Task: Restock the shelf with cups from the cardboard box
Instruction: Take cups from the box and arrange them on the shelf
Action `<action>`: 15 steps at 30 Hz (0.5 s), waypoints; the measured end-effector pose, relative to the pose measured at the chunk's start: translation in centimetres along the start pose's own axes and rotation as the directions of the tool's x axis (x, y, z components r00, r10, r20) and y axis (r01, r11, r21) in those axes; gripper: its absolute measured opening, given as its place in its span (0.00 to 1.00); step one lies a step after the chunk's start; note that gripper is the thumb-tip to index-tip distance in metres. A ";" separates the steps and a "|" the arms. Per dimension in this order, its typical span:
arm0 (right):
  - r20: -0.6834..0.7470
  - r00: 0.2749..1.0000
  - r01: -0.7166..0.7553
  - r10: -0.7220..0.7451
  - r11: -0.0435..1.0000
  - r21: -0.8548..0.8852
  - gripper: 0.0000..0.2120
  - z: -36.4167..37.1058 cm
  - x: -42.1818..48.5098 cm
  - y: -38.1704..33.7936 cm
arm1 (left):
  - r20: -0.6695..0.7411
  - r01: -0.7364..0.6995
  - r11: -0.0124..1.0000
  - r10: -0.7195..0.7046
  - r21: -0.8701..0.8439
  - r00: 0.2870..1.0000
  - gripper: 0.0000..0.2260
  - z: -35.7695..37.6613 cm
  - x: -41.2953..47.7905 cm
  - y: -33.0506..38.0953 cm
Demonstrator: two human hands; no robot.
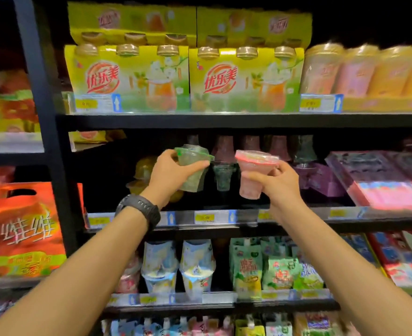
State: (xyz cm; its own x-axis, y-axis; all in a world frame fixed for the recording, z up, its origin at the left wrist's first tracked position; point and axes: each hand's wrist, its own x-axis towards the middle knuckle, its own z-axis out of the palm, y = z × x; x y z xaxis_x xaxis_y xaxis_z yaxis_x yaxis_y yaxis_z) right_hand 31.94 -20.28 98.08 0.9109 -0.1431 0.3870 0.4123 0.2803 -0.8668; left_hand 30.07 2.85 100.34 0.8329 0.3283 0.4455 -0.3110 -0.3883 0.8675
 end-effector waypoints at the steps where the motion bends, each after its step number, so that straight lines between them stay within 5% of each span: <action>1: 0.008 1.000 -0.006 0.006 1.000 -0.006 0.31 -0.3 1.2 0.3 | 0.001 -0.003 0.998 0.003 0.055 1.000 0.45 0.3 1.3 -0.1; 7: 0.088 0.995 -0.038 0.046 0.995 -0.094 0.27 -1.9 7.0 2.3 | -0.056 0.033 0.882 -0.007 0.470 0.998 0.42 2.5 7.6 0.1; 10: 0.126 0.987 -0.075 0.095 0.985 -0.158 0.17 -2.5 9.3 3.8 | -0.061 0.036 0.702 0.011 0.711 0.998 0.39 3.6 10.2 1.0; 15: 0.101 0.968 -0.210 0.232 0.959 -0.191 0.10 -2.8 12.2 6.4 | 0.062 -0.119 0.659 0.109 0.743 0.992 0.29 4.4 13.7 1.3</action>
State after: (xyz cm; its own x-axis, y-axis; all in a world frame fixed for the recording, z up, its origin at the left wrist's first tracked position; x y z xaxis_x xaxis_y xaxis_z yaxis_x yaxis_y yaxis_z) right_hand 45.62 -22.88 96.37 0.9784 0.0227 0.2055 0.2016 0.1177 -0.9724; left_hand 43.06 3.02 106.58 0.8207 0.2302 0.5229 0.0366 -0.9345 0.3539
